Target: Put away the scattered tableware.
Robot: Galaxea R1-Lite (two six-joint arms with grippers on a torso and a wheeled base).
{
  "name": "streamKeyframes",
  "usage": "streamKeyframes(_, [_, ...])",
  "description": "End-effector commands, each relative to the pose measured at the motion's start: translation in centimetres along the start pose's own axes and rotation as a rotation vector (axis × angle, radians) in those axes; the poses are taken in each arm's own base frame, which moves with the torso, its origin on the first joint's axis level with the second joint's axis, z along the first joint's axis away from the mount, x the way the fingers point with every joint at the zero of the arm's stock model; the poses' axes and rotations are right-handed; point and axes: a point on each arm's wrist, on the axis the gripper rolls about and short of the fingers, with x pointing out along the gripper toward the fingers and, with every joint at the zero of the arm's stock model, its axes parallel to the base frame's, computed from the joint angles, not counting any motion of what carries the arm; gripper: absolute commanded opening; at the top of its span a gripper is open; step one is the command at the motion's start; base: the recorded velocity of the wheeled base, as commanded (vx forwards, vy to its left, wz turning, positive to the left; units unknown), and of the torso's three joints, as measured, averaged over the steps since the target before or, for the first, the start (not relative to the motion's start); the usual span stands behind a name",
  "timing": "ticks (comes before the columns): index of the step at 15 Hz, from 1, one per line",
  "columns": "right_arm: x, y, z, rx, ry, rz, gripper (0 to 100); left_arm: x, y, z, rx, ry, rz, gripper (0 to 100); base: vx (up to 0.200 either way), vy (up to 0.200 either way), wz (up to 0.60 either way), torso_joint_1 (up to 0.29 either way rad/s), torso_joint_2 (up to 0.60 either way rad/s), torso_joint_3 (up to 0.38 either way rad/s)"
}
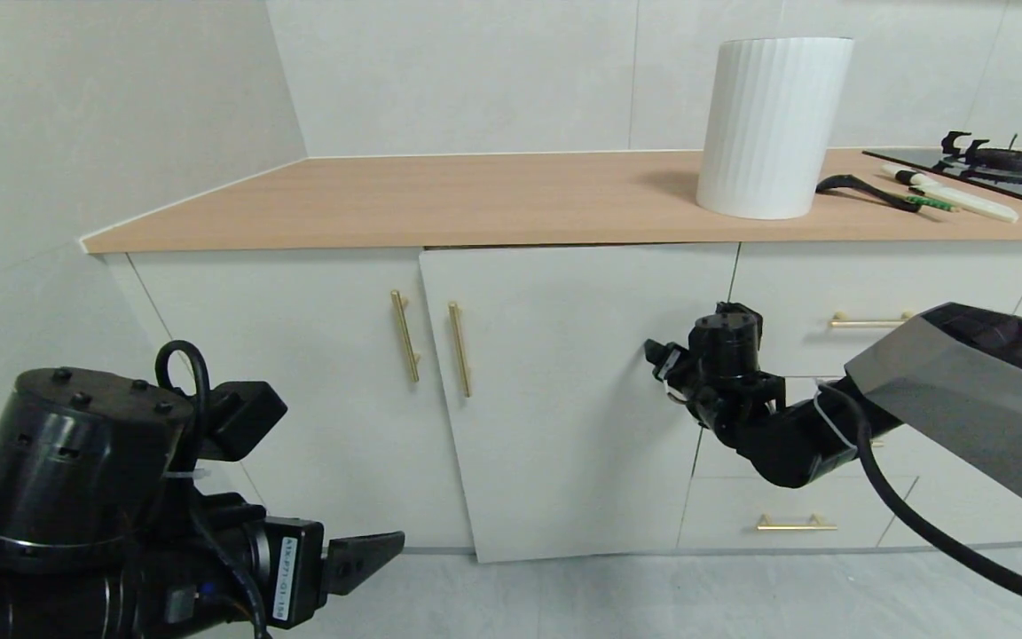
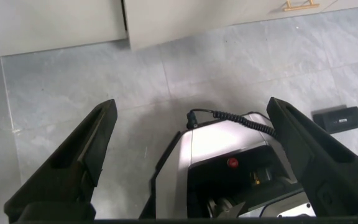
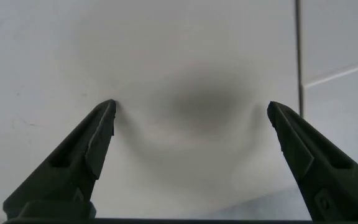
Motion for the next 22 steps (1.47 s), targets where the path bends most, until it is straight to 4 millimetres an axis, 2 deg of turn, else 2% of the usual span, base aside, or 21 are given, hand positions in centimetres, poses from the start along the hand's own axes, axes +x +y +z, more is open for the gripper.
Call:
streamKeyframes(1, [1.0, -0.3, 0.0, 0.006, -0.029, -0.026, 100, 0.0, 0.0, 0.0, -0.001, 0.0, 0.001, 100, 0.0, 0.0, 0.0, 0.0, 0.0, 0.0])
streamKeyframes(4, [1.6, -0.6, -0.1, 0.004, -0.044, -0.052, 100, 0.0, 0.0, 0.0, -0.003, -0.001, 0.0, 100, 0.0, 0.0, 0.0, 0.0, 0.0, 0.0])
streamKeyframes(6, [1.2, -0.6, 0.1, 0.004, -0.04, -0.046, 100, 0.0, 0.0, 0.0, -0.002, 0.002, 0.001, 100, 0.0, 0.0, 0.0, 0.0, 0.0, 0.0])
streamKeyframes(8, [-1.5, -0.2, 0.3, -0.012, 0.039, 0.024, 100, 0.0, 0.0, 0.0, -0.002, 0.002, 0.001, 100, 0.0, 0.0, 0.0, 0.0, 0.0, 0.0])
streamKeyframes(9, [-4.4, -0.3, 0.3, -0.03, 0.158, 0.124, 100, 0.0, 0.0, 0.0, -0.001, 0.002, 0.0, 100, 0.0, 0.0, 0.0, 0.0, 0.0, 0.0])
streamKeyframes(10, [-5.7, -0.5, 0.5, -0.035, 0.21, 0.171, 100, 0.0, 0.0, 0.0, -0.002, 0.002, 0.001, 100, 0.0, 0.0, 0.0, 0.0, 0.0, 0.0])
streamKeyframes(11, [-9.2, -1.4, 1.1, -0.059, 0.368, 0.333, 100, 0.0, 0.0, 0.0, -0.002, 0.001, 0.0, 100, 0.0, 0.0, 0.0, 0.0, 0.0, 0.0])
streamKeyframes(12, [-10.3, -1.6, 1.5, -0.08, 0.405, 0.394, 100, 0.0, 0.0, 0.0, -0.001, 0.0, 0.001, 100, 0.0, 0.0, 0.0, 0.0, 0.0, 0.0])
streamKeyframes(16, [-10.7, -1.6, 1.9, -0.123, 0.378, 0.391, 100, -0.2, 0.1, 0.0, -0.004, -0.007, -0.001, 100, 0.0, 0.0, 0.0, 0.0, 0.0, 0.0])
streamKeyframes(18, [-11.5, -1.5, 3.4, -0.174, 0.285, 0.353, 100, -1.3, 0.2, 0.0, -0.007, -0.044, -0.016, 100, 0.0, 0.0, 0.0, 0.0, 0.0, 0.0])
streamKeyframes(19, [-11.5, -1.5, 3.4, -0.174, 0.285, 0.353, 100, -1.3, 0.2, 0.0, -0.007, -0.044, -0.016, 100, 0.0, 0.0, 0.0, 0.0, 0.0, 0.0])
streamKeyframes(20, [-13.3, -1.5, 5.6, -0.208, 0.19, 0.33, 100, -2.5, 0.4, 0.2, -0.016, -0.097, -0.029, 100, 0.0, 0.0, 0.0, 0.0, 0.0, 0.0])
streamKeyframes(21, [-14.0, -1.6, 6.0, -0.212, 0.176, 0.327, 100, -2.8, 0.6, 0.2, -0.022, -0.109, -0.022, 100, 0.0, 0.0, 0.0, 0.0, 0.0, 0.0])
streamKeyframes(22, [-16.2, -2.5, 8.0, -0.219, 0.109, 0.304, 100, -3.9, 1.8, -0.9, -0.016, -0.14, 0.018, 100, 0.0, 0.0, 0.0, 0.0, 0.0, 0.0])
